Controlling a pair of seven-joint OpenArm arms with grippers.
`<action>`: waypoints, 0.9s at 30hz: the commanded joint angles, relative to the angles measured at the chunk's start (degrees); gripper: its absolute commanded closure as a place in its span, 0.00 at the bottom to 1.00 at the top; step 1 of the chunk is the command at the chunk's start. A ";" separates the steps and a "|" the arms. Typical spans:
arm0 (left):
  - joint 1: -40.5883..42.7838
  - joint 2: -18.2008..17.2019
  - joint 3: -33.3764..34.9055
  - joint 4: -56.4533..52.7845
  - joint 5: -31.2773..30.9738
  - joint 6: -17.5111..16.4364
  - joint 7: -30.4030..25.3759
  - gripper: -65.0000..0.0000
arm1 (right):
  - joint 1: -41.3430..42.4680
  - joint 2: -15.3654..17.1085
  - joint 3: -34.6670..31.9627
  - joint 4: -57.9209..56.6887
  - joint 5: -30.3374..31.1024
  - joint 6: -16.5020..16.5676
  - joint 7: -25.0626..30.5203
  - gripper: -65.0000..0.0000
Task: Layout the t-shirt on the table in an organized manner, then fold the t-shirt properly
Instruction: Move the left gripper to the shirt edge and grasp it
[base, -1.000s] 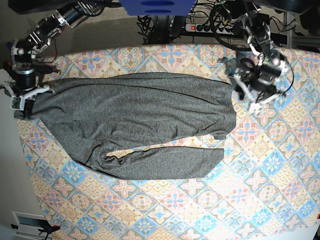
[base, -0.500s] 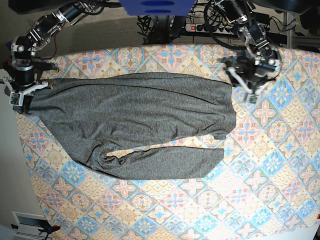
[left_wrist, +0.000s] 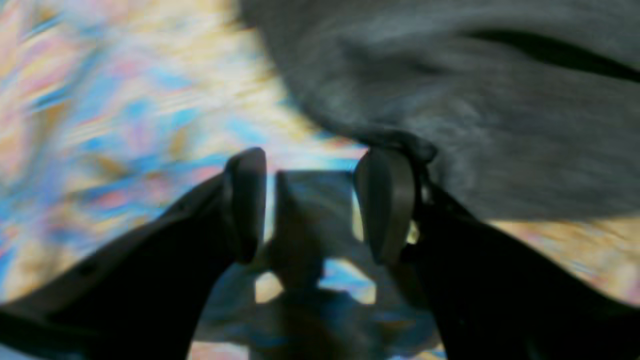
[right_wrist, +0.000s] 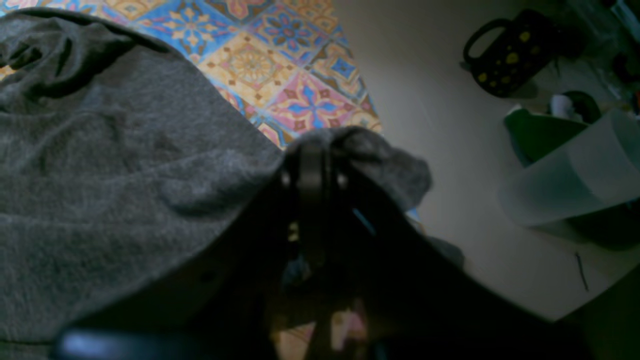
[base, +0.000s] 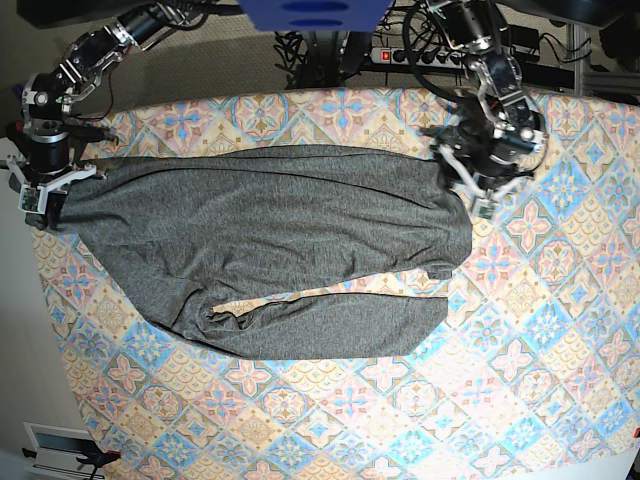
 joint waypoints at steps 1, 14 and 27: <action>1.59 0.24 0.39 1.70 -0.43 -0.76 1.65 0.52 | 0.44 0.82 0.12 1.13 1.04 -0.32 1.62 1.00; 7.13 -0.20 0.39 10.49 -15.99 -0.76 1.83 0.51 | -0.26 0.82 -2.08 1.04 0.60 -0.32 1.62 1.00; 8.27 -0.11 -6.56 6.28 -21.09 -0.76 1.56 0.51 | -0.26 0.82 -2.79 0.95 0.60 -0.32 1.62 1.00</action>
